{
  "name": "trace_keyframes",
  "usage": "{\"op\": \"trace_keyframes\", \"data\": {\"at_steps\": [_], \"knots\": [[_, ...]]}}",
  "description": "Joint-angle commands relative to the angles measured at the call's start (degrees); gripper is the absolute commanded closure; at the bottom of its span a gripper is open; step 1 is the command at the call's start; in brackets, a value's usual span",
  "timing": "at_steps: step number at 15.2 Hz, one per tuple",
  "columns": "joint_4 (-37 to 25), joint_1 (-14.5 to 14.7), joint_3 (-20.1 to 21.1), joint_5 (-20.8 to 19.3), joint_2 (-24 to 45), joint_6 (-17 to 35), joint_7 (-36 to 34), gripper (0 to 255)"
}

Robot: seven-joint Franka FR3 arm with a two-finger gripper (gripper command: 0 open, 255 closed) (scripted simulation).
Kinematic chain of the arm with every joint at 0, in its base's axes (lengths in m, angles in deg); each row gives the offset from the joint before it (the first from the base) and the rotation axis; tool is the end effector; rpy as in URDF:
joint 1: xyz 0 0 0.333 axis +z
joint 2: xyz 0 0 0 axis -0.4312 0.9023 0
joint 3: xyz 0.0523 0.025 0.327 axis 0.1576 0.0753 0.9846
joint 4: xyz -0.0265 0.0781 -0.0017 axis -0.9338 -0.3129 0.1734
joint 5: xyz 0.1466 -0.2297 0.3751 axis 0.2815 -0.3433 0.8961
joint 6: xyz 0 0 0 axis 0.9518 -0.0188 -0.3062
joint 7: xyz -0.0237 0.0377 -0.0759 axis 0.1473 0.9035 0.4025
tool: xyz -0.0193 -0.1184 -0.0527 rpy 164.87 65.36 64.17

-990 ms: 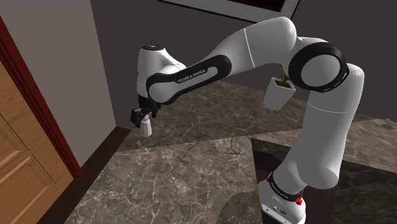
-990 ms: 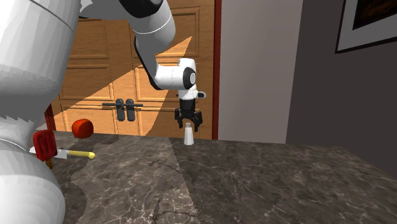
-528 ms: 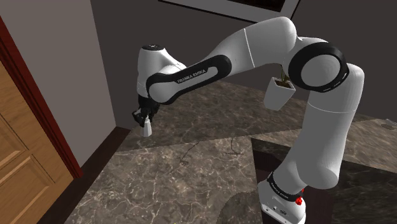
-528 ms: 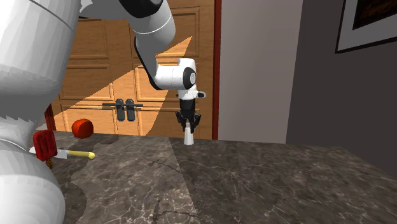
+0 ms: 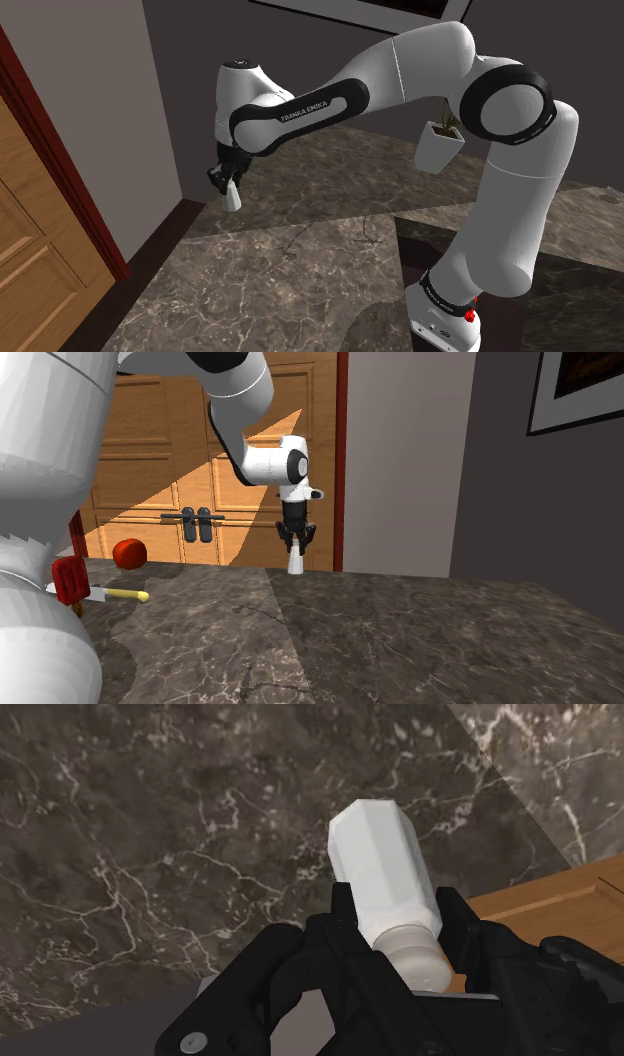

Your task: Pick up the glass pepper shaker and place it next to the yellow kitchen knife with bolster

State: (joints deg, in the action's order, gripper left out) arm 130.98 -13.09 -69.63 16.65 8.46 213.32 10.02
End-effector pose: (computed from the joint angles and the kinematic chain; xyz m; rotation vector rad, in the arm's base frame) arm 0.6411 0.2997 0.3194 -3.0746 -0.2964 -0.1260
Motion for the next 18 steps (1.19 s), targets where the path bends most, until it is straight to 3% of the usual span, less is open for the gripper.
{"op": "trace_keyframes", "data": {"at_steps": [1, 18], "knots": [[-0.87, -0.05, 0.09, 0.21, -0.62, -1.48, 0.13, 255], [-8.77, -0.29, 0.54, 1.49, -4.61, -13.26, 0.81, 255]]}}
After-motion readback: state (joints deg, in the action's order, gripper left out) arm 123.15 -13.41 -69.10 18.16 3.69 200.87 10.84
